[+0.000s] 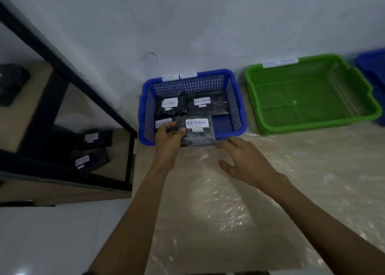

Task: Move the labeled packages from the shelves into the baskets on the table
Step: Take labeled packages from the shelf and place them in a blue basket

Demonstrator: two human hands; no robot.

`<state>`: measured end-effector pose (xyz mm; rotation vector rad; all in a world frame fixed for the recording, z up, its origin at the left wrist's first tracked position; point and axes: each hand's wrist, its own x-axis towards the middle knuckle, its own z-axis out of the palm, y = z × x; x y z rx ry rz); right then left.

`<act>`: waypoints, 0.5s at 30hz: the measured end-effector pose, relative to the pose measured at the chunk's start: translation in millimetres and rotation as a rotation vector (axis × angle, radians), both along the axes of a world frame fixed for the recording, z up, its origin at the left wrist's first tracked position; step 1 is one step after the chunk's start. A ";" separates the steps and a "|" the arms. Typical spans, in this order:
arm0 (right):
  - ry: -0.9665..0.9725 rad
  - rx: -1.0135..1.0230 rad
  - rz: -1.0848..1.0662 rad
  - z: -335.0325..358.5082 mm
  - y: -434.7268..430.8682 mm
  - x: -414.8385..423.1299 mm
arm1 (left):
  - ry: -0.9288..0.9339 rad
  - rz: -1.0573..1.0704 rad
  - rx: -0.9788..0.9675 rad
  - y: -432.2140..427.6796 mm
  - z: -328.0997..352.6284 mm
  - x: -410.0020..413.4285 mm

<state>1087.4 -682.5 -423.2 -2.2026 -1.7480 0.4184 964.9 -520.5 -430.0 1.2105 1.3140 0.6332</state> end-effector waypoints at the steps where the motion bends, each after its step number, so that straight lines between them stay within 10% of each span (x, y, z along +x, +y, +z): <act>1: 0.005 0.020 0.000 -5.3 5.9 5.6 | 0.024 -0.001 0.006 6.4 -4.6 10.1; 15: -0.022 -0.025 -0.039 -43.1 55.6 34.3 | 0.391 -0.211 -0.221 65.8 -53.7 62.4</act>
